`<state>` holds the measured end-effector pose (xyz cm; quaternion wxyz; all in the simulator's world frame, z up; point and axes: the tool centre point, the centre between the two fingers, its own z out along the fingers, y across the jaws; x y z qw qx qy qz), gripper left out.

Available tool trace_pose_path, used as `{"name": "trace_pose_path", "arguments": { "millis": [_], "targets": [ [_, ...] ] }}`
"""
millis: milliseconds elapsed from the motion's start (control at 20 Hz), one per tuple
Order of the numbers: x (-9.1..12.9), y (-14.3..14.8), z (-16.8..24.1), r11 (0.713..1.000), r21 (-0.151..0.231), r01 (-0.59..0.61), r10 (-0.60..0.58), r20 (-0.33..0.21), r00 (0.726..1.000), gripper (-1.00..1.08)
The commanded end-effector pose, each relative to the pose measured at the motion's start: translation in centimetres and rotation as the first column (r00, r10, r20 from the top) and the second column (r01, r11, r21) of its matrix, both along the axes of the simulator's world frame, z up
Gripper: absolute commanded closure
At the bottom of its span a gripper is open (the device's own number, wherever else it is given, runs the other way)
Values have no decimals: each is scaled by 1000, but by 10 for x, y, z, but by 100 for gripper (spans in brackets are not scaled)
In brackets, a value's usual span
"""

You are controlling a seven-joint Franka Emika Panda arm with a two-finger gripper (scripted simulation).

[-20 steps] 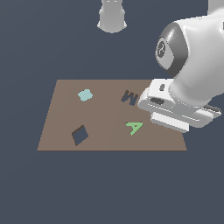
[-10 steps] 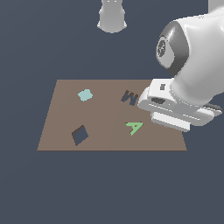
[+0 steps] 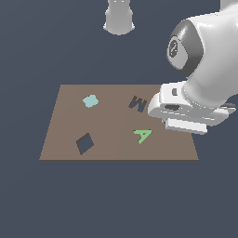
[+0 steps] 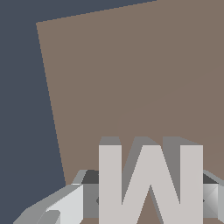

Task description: Insert a designated object into the corresponding slot on a board.

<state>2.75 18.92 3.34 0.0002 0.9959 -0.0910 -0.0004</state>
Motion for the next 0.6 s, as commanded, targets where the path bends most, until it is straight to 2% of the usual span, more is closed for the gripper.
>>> {"name": "trace_pose_path", "arguments": {
  "millis": [0,150,300,400,550],
  "targets": [
    [-4,2,0,998,0,-68,68,1,998,108],
    [-11,5,1,987,0,-163,163,1,987,108],
    [-18,7,1,963,0,-271,271,1,963,108],
    [-24,8,1,937,0,-348,348,1,937,108],
    [-34,9,2,884,0,-468,468,1,884,108]
  ]
}}
